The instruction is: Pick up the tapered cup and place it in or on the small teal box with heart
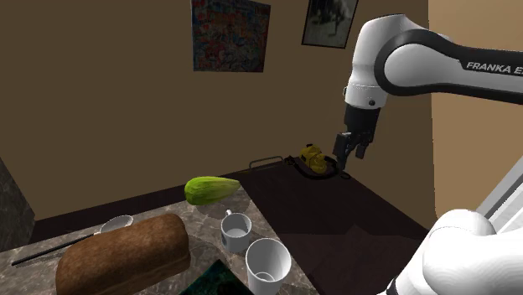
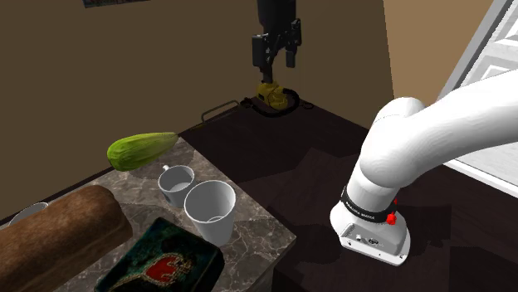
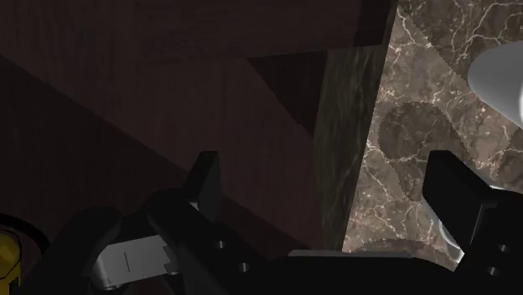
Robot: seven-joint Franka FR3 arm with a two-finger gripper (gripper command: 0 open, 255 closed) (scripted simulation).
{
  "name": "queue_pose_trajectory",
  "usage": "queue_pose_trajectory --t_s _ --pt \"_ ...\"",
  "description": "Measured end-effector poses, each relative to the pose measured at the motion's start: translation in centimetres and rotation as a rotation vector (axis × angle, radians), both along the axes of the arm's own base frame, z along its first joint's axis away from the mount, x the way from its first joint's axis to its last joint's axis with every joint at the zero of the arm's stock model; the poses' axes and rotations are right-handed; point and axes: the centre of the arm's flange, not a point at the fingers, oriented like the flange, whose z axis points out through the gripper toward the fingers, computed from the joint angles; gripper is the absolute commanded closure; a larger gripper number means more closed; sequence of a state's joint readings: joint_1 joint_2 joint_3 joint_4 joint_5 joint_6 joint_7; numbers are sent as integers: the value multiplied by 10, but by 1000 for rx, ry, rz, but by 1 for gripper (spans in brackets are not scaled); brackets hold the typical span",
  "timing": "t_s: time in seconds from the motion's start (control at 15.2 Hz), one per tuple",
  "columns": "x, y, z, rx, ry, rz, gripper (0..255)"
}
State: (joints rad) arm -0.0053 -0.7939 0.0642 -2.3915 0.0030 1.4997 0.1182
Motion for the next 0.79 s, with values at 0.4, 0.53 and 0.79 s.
queue_pose_trajectory --t_s 0.4,0.53,0.79 --pt "-1 26 -39 37 -9 -1 0" --pt "1 45 -55 55 -14 -1 0" --pt "1 76 -98 92 -24 -4 0"
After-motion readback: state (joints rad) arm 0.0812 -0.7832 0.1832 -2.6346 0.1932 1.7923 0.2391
